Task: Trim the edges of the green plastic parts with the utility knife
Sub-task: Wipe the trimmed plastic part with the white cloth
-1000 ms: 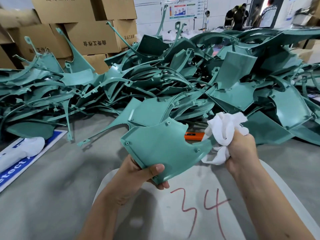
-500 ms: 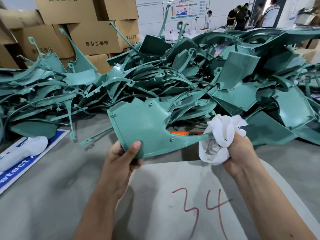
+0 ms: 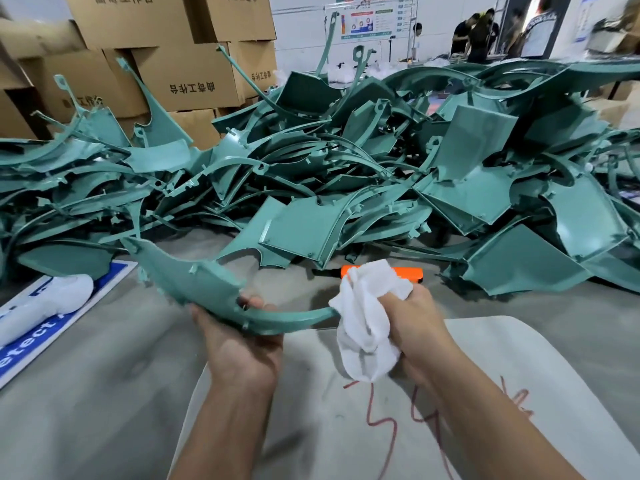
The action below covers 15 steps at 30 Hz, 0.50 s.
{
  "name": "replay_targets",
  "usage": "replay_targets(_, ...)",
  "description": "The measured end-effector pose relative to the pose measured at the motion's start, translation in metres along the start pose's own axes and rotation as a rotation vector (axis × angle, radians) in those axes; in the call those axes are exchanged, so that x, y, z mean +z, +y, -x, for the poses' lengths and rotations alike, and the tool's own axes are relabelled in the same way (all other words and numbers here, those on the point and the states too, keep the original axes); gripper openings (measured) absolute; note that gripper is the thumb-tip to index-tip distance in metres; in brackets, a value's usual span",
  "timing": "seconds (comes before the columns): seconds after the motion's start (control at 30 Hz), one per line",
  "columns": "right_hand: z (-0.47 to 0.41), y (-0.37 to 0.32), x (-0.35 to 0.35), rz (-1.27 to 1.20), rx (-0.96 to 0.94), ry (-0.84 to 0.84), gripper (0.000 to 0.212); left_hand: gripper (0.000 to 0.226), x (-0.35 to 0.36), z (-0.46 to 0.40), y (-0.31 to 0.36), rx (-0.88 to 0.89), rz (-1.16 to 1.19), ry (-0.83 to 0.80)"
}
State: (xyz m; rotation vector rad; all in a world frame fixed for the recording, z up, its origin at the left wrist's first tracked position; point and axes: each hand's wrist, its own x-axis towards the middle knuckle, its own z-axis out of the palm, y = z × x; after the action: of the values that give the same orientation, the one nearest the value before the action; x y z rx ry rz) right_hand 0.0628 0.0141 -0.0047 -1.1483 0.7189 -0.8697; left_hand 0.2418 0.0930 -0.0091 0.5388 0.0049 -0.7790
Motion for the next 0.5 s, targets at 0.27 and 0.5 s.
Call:
replay_targets(0.27, 0.005, -0.016, -0.018, 0.349, -0.291, -0.316, 0.014, 0.065, -0.007, -0.010, 0.025, -0.031, 0.018, 0.110)
replay_targets(0.5, 0.000, -0.010, -0.004, 0.066, -0.146, -0.043, 0.025, 0.044, 0.001, 0.003, 0.009, -0.231, -0.311, 0.038)
